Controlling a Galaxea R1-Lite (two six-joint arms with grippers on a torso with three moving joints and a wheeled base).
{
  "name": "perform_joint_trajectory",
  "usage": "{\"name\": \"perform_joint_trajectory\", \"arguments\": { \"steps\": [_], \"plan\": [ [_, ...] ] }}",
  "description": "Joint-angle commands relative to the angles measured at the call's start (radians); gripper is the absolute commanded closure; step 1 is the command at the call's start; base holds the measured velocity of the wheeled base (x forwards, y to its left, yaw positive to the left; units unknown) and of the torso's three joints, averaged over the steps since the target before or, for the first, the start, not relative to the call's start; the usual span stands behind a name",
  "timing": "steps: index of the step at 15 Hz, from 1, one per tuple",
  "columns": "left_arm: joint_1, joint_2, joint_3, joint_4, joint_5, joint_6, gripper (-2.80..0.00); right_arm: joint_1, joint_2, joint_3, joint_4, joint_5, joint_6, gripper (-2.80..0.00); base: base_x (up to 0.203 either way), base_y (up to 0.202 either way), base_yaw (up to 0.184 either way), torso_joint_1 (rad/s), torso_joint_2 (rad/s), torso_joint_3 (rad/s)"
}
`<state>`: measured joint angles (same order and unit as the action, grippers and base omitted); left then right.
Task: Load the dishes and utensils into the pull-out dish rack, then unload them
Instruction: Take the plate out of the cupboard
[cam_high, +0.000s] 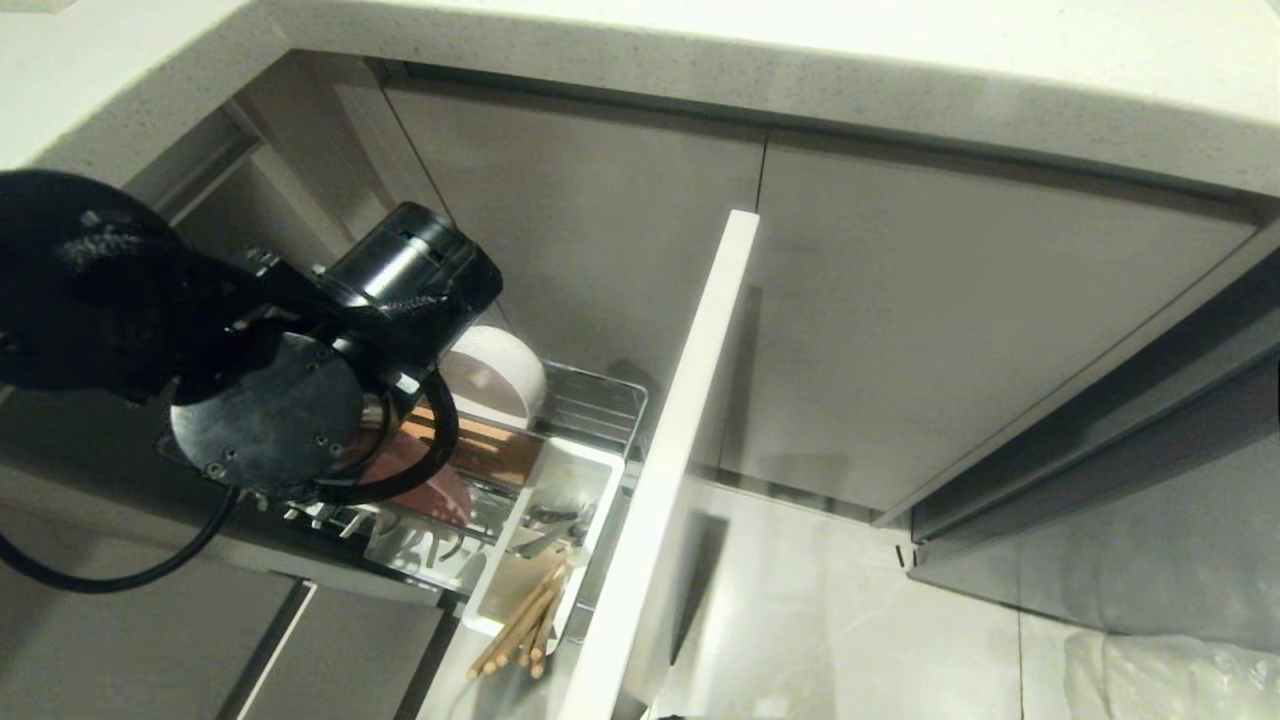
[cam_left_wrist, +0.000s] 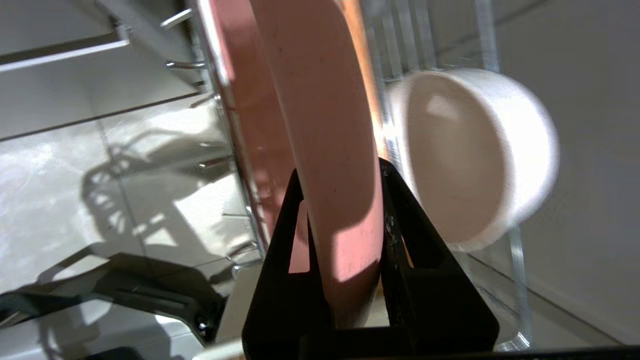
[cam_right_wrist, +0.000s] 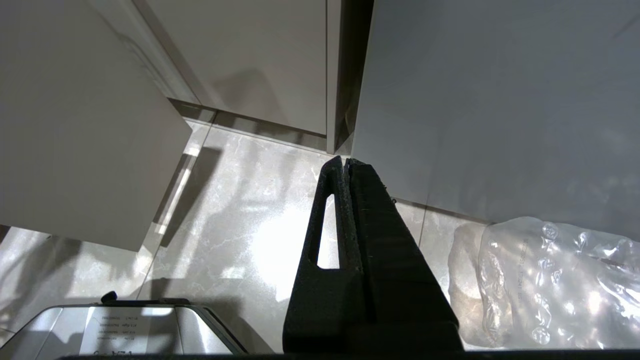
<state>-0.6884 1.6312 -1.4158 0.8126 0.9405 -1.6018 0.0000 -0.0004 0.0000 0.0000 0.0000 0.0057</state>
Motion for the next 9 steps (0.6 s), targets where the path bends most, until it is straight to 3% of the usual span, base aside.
{"name": "perform_joint_trajectory", "arguments": {
  "steps": [1, 9],
  "plan": [
    [-0.023, -0.033, -0.025, 0.002, 0.013, 0.013, 0.0, 0.0, 0.0, 0.0, 0.0, -0.001, 0.0, 0.0, 0.0, 0.0, 0.0, 0.0, 0.0, 0.0],
    [-0.259, -0.152, -0.179, 0.004, 0.117, 0.143, 0.0, 0.0, 0.0, 0.0, 0.0, 0.0, 0.0, 0.0, 0.0, 0.0, 0.0, 0.0, 0.0, 0.0]
  ]
}}
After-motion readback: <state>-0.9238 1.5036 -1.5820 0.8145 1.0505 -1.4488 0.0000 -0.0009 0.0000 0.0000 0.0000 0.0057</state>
